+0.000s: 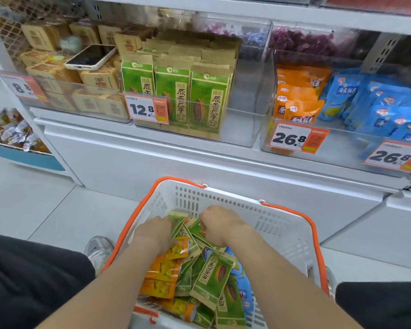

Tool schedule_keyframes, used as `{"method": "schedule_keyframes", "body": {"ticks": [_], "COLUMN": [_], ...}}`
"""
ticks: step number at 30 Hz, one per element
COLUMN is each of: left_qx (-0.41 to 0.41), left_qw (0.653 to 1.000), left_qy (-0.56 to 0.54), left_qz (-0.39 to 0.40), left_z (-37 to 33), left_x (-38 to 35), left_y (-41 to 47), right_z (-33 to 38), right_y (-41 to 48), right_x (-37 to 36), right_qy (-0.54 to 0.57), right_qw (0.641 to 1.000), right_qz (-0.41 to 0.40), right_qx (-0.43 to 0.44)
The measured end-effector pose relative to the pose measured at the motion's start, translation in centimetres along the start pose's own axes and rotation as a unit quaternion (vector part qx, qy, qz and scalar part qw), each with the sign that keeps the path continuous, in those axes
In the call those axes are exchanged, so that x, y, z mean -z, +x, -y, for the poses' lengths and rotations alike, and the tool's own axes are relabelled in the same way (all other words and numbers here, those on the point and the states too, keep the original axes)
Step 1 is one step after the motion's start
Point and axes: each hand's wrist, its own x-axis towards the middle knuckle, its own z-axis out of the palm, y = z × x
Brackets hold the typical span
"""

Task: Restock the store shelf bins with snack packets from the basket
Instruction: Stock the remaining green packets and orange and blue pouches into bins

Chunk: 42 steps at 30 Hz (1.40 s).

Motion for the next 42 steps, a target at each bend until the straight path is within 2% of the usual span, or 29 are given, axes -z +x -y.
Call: {"method": "schedule_keyframes", "body": {"ticks": [7,11,16,19,23,26,29,31,33,35,37,40,42], "left_qx": [0.007,-0.011,0.042,0.059,0.004,-0.041,-0.086,-0.113,-0.125,-0.124,-0.102,-0.079,-0.094], "left_qw": [0.995,0.988,0.984,0.981,0.993,0.985,0.963,0.948,0.925,0.896,0.848,0.738,0.723], "left_qy": [-0.062,-0.129,-0.166,-0.177,-0.103,-0.160,-0.246,-0.286,-0.350,-0.415,-0.512,-0.671,-0.681], "left_qz": [0.079,0.085,0.040,0.053,0.060,0.047,0.075,0.081,0.082,0.097,0.091,0.004,-0.067], "left_z": [-0.2,-0.7,-0.7,-0.4,-0.6,-0.6,-0.9,-1.3,-1.5,-1.5,-1.4,-2.4,-3.8], "left_x": [-0.9,-0.9,-1.6,-1.0,0.0,0.6,1.6,2.6,3.9,5.1,6.1,8.2,9.8], "left_y": [0.8,1.0,1.4,1.7,1.2,0.9,0.0,-0.8,-1.4,-2.1,-2.5,-3.7,-4.9], "right_z": [0.1,0.1,-0.1,-0.3,-0.7,-1.1,-1.7,-1.9,-2.3,-2.6,-2.8,-2.6,-2.1], "right_y": [0.8,1.2,1.6,1.9,1.7,1.0,0.2,-0.5,-0.9,-1.5,-2.5,-4.1,-5.2], "right_x": [0.3,0.5,0.4,0.3,1.1,1.7,1.4,1.0,0.6,0.8,1.6,3.2,4.1], "right_qy": [-0.002,-0.009,0.001,-0.004,-0.003,0.010,0.062,0.087,0.090,0.091,0.091,0.080,0.073], "right_qw": [0.999,0.998,0.996,0.995,0.994,0.996,0.997,0.994,0.994,0.995,0.995,0.987,0.974], "right_qz": [0.045,0.059,0.080,0.090,0.100,0.078,0.040,0.054,0.061,0.032,-0.022,-0.131,-0.203], "right_qx": [-0.010,-0.021,-0.027,-0.031,-0.042,-0.042,-0.038,-0.029,-0.022,-0.016,-0.022,-0.056,-0.069]}}
